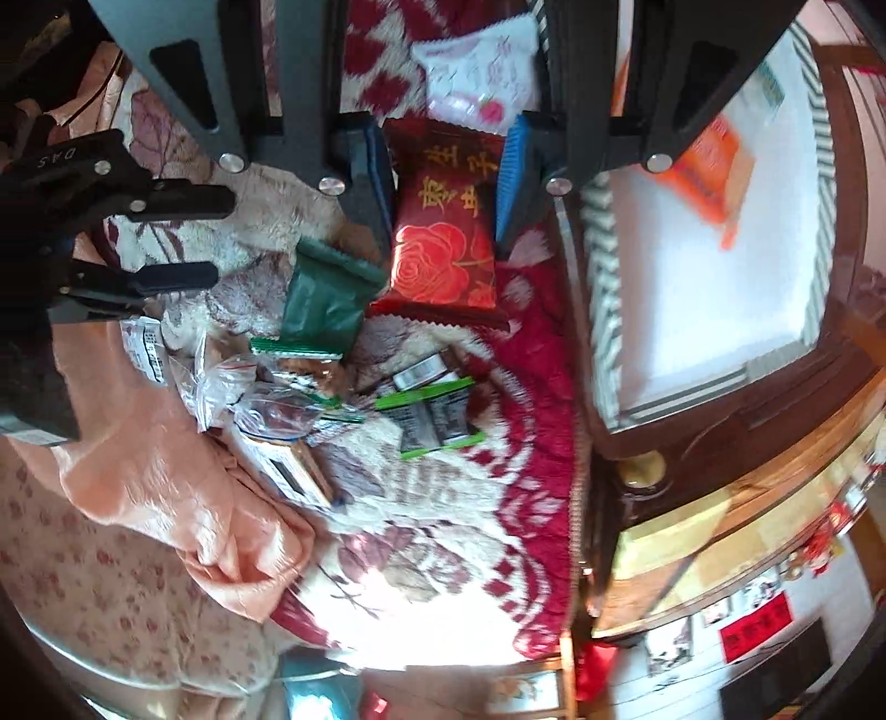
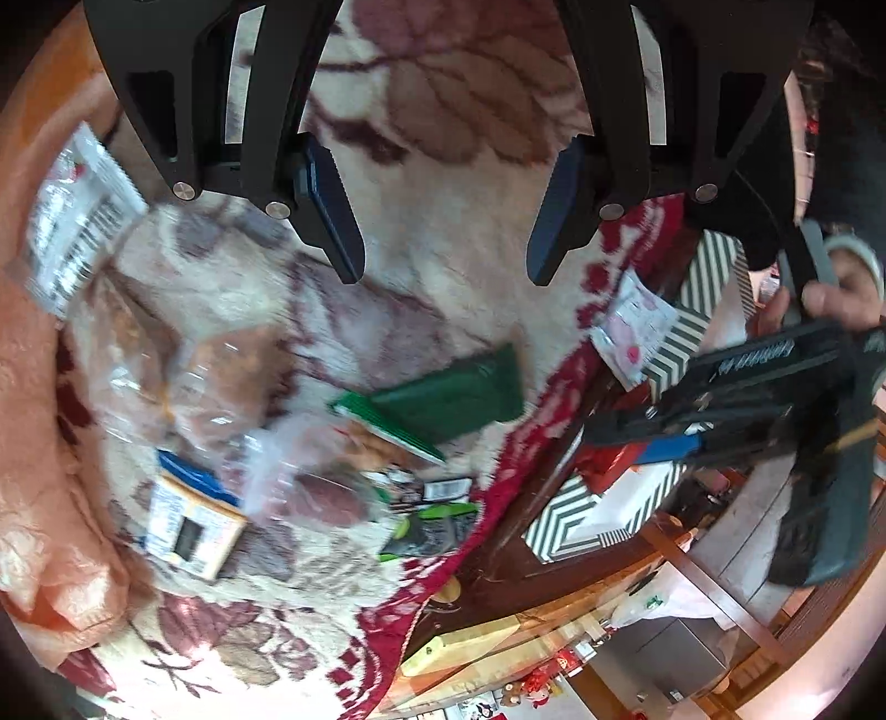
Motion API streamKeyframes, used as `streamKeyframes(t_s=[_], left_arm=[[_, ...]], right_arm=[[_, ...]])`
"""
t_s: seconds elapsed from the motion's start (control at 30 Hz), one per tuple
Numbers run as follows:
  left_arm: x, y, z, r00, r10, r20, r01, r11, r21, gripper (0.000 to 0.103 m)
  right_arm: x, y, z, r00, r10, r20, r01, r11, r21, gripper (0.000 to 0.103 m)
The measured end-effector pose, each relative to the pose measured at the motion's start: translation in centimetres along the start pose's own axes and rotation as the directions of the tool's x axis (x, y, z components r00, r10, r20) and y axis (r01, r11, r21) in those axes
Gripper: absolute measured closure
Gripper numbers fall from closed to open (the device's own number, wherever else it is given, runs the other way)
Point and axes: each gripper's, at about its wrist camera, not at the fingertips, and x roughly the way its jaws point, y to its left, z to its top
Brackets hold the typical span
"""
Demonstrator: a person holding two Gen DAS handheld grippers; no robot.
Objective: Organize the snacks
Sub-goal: 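Lift the red packet toward the tray with the left gripper while the right gripper grasps the pink strawberry packet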
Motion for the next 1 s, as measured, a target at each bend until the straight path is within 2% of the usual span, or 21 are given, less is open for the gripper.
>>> streamKeyframes(t_s=[0.1,0.17,0.23,0.33,0.4,0.5,0.6,0.67,0.8,0.87,0.9,1.0], left_arm=[[-1.0,1.5,-0.6,0.999,0.032,0.011,-0.031,0.999,-0.04,0.068],[-1.7,2.6,-1.0,0.999,0.046,0.022,-0.044,0.996,-0.073,0.068],[-2.2,3.4,-1.2,0.998,0.053,0.03,-0.05,0.994,-0.094,0.068],[-3.1,3.9,-1.9,0.997,0.061,0.041,-0.056,0.993,-0.106,0.068],[-3.5,4.1,-2.3,0.996,0.076,0.046,-0.071,0.992,-0.107,0.068],[-3.7,4.6,-2.7,0.995,0.086,0.05,-0.08,0.989,-0.122,0.068],[-3.8,5.0,-3.0,0.995,0.082,0.051,-0.075,0.988,-0.134,0.068],[-3.7,5.2,-3.3,0.995,0.083,0.048,-0.076,0.988,-0.136,0.068],[-3.8,5.5,-3.6,0.996,0.078,0.048,-0.069,0.986,-0.152,0.068],[-3.8,5.7,-3.7,0.996,0.075,0.048,-0.067,0.985,-0.158,0.068],[-3.7,5.8,-3.7,0.996,0.074,0.048,-0.066,0.985,-0.16,0.068],[-3.5,5.9,-3.7,0.996,0.085,0.039,-0.078,0.984,-0.162,0.068]], right_arm=[[1.1,1.7,0.8,0.997,0.069,-0.026,-0.069,0.998,0.009,0.042],[1.8,3.7,1.0,0.994,0.101,-0.038,-0.102,0.994,-0.044,0.042],[2.8,6.4,1.0,0.992,0.114,-0.047,-0.12,0.98,-0.157,0.042],[4.7,10.1,0.8,0.993,0.092,-0.072,-0.11,0.94,-0.324,0.042],[5.9,11.8,0.9,0.991,0.101,-0.092,-0.129,0.914,-0.384,0.035],[7.5,12.4,1.4,0.988,0.101,-0.117,-0.137,0.923,-0.36,0.033],[8.5,11.7,1.8,0.984,0.126,-0.127,-0.156,0.952,-0.265,0.033],[8.8,11.8,1.8,0.985,0.119,-0.129,-0.15,0.951,-0.27,0.033],[9.0,13.3,1.7,0.989,0.092,-0.115,-0.133,0.897,-0.421,0.033],[9.1,14.2,1.6,0.992,0.059,-0.114,-0.109,0.854,-0.509,0.033],[9.3,14.7,1.6,0.991,0.051,-0.12,-0.109,0.833,-0.542,0.028],[10.4,15.5,1.9,0.977,0.067,-0.202,-0.173,0.803,-0.571,0.022]])
